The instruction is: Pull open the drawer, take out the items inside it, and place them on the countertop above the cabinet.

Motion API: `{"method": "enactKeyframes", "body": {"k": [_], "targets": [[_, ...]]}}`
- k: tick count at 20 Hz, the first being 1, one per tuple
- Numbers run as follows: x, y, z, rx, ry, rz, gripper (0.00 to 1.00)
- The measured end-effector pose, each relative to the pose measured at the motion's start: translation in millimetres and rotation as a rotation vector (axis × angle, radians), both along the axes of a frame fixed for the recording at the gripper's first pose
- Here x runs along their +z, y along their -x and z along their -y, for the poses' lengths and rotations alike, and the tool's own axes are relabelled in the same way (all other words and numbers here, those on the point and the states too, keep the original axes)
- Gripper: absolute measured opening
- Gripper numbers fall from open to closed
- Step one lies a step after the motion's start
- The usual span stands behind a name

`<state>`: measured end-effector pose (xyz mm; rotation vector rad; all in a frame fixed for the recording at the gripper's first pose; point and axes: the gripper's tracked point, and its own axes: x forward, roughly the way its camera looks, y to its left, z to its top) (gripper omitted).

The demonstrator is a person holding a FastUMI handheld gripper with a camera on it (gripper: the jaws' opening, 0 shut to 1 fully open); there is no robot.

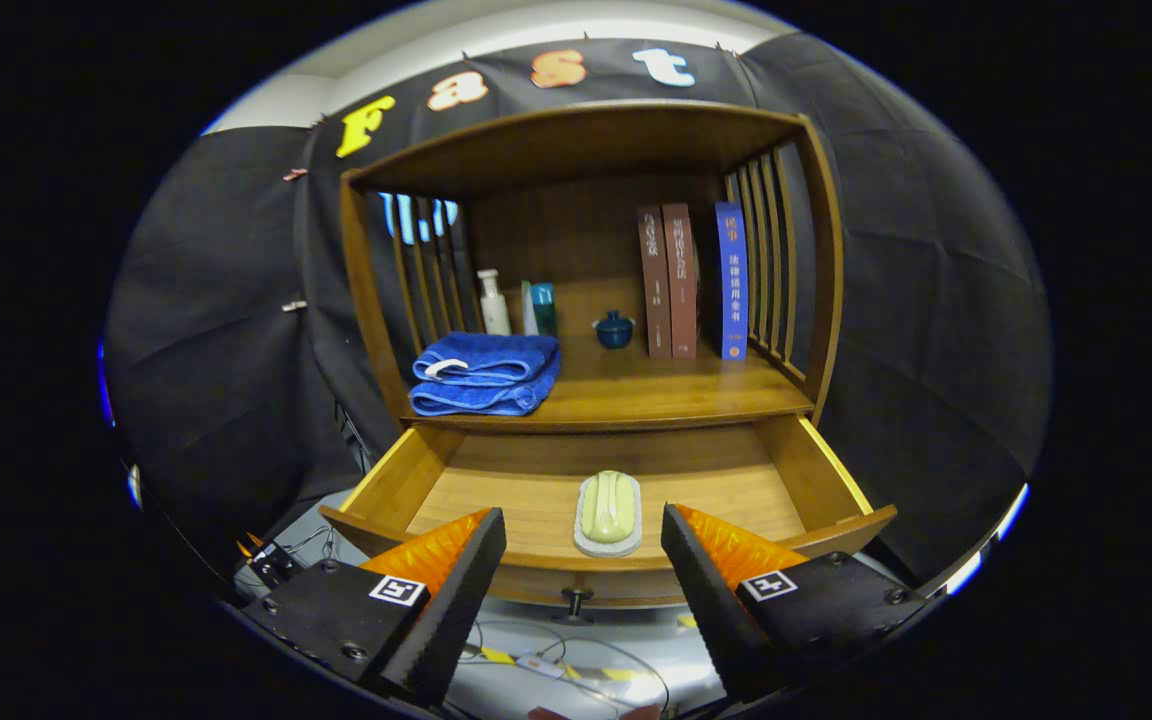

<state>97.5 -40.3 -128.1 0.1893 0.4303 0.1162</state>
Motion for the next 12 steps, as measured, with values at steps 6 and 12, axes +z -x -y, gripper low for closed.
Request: {"method": "enactKeyframes", "body": {"k": [6, 12], "targets": [[-34.5, -88.6, -2.1, 0.04, 0.171, -0.243, 0.99], [-119.4, -129.9, -17.0, 0.043, 0.182, -0.482, 0.98]]}}
